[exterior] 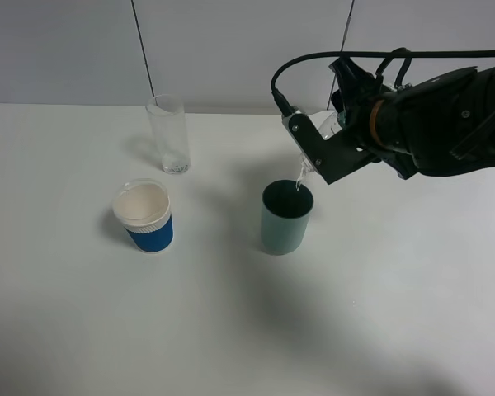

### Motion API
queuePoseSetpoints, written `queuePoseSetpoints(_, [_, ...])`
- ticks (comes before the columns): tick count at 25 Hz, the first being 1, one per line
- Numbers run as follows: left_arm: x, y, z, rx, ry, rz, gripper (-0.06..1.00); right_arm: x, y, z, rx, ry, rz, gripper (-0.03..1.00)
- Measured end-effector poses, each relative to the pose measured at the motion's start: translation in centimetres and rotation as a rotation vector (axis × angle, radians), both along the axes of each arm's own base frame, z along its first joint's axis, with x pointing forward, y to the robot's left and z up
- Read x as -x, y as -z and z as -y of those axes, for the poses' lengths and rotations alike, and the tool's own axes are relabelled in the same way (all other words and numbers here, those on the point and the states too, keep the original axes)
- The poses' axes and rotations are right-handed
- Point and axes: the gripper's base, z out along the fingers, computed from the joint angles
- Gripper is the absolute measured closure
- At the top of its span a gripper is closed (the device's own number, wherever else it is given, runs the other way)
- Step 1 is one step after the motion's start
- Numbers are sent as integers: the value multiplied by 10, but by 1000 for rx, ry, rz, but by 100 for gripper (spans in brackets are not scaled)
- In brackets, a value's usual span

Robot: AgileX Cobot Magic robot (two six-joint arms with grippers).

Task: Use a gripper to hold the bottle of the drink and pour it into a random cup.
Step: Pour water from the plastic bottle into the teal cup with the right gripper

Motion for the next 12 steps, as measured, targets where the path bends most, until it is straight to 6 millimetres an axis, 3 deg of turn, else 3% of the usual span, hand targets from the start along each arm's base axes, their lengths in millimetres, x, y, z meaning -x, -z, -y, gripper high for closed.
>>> queuePoseSetpoints(12, [0, 0, 0, 0, 0, 0, -4, 2, -1, -4, 47, -48, 7, 42])
